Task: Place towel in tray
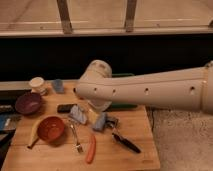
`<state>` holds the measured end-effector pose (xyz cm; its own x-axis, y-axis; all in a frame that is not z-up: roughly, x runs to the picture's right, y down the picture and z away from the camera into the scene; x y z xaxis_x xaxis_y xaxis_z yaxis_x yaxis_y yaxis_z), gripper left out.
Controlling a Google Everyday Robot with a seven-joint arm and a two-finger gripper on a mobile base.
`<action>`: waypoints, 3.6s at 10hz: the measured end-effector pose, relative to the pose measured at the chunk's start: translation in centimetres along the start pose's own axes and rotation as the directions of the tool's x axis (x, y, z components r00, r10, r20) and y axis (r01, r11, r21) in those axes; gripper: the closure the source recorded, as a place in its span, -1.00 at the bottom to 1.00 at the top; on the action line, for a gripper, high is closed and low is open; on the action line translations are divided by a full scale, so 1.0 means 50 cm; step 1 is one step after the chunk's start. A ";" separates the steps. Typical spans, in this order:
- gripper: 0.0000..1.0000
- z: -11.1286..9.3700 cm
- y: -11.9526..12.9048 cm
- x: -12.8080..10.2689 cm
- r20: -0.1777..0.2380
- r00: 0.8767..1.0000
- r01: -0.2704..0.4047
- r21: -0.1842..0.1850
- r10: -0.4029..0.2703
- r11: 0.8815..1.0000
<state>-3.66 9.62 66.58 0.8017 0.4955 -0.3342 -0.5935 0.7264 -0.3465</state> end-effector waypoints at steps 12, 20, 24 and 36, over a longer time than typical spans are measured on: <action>-0.60 0.074 0.137 -0.228 0.039 0.967 0.254 -0.117 -0.251 0.960; -0.60 0.236 0.123 -0.270 0.046 0.950 0.313 -0.214 -0.310 0.925; -0.60 0.331 0.114 -0.257 0.145 0.962 0.267 -0.312 -0.232 0.912; 1.00 0.314 0.161 -0.240 0.266 0.942 0.284 -0.301 -0.206 0.910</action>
<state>-16.94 17.01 81.54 0.8960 0.4440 -0.0100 -0.3339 0.6587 -0.6742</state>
